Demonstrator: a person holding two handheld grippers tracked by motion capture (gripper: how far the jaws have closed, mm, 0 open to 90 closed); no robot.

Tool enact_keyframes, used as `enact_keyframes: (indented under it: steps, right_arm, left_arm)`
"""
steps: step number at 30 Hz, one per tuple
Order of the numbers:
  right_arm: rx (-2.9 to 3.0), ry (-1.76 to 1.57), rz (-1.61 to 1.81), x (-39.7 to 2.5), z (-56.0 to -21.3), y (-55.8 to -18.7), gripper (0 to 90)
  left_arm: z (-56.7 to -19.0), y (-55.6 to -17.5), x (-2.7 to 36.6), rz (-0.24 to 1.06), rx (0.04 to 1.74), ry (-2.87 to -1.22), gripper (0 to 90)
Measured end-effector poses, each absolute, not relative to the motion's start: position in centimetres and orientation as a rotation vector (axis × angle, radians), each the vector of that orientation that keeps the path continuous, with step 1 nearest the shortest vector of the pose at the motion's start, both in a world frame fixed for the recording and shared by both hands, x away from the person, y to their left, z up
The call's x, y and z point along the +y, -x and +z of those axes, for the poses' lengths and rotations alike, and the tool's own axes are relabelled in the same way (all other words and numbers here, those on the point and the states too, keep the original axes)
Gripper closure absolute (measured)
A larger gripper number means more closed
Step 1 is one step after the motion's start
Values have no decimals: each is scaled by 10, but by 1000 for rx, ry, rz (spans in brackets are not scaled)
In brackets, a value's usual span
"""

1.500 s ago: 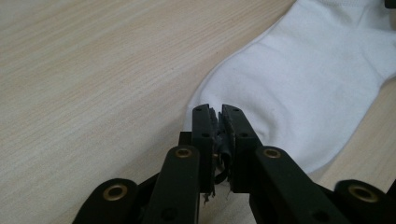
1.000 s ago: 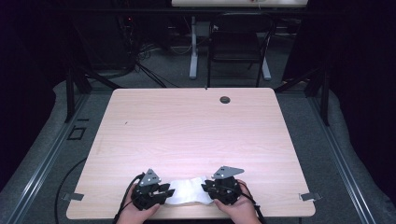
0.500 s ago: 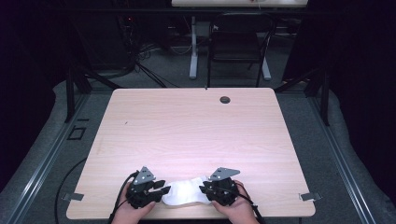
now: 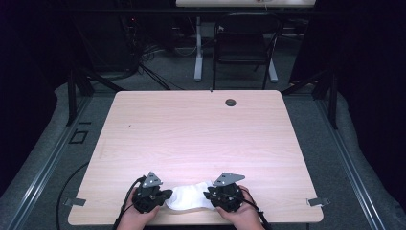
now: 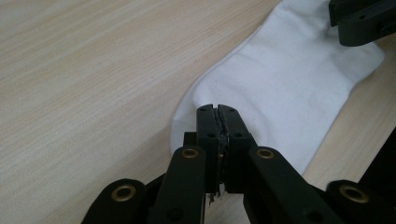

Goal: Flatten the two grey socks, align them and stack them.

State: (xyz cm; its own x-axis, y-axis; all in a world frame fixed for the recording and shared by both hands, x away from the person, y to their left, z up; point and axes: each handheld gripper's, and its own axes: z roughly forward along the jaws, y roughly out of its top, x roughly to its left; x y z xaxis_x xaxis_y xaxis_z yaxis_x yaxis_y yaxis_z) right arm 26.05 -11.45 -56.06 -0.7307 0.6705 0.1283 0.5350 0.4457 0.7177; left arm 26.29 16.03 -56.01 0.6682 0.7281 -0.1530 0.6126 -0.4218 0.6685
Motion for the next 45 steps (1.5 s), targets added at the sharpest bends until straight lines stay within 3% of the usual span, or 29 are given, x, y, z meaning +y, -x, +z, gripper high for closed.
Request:
enact_keyframes:
  steps: [13,29,45]
  right_arm:
    - [2519,-1061,1150,-114,-561,-261,739]
    - [2545,-1080,1095,-116,-568,-265,742]
    - [2551,-1075,1060,-114,-574,-269,752]
  left_arm:
    - [-552,-266,163,268,990,-2099,892]
    - [-573,-279,157,300,1022,-2190,887]
    - [-576,-287,162,300,1046,-2155,840]
